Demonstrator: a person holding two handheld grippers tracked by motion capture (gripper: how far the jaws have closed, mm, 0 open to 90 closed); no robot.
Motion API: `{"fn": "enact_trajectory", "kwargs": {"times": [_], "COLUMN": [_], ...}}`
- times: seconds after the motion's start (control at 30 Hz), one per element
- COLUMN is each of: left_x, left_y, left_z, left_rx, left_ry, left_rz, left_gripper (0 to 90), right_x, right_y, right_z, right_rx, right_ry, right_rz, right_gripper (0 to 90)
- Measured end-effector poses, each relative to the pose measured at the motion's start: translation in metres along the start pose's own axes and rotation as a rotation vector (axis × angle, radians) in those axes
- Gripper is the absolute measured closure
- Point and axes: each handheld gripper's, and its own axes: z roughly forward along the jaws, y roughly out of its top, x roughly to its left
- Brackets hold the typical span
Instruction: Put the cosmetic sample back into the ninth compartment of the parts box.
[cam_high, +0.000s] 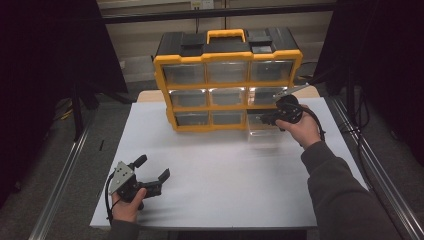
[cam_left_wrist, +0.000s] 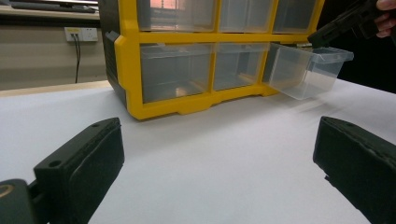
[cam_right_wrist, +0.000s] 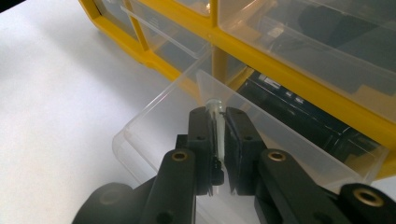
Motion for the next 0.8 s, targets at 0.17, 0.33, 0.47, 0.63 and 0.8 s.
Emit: {"fn": "enact_trajectory", "kwargs": {"times": [0.17, 0.33, 0.47, 0.63, 0.8], "left_x": [0.0022, 0.0004, 0.0015, 0.0017, 0.0021], "left_y": [0.0001, -0.0007, -0.0006, -0.0005, -0.0007], "left_z": [-0.0020, -0.0025, -0.0033, -0.0033, -0.0035], "left_rx": [0.003, 0.003, 0.006, 0.005, 0.007], "left_ry": [0.003, -0.002, -0.011, -0.012, -0.004], "left_rz": [0.023, 0.003, 0.014, 0.014, 0.013], "left_gripper": [2.1, 2.1, 2.1, 2.1, 2.1], "right_x": [0.0003, 0.0012, 0.0019, 0.0002, -0.0008], "right_y": [-0.0005, 0.0000, -0.0013, -0.0038, -0.0044], "right_z": [0.0011, 0.0027, 0.0039, 0.0042, 0.0013], "right_rx": [-0.009, -0.011, -0.013, -0.025, -0.039], "right_ry": [0.013, 0.005, 0.013, 0.017, 0.007], "right_rz": [0.011, 0.013, 0.014, 0.035, 0.074], "right_gripper": [81.4, 80.4, 76.8, 64.8, 46.6]}}
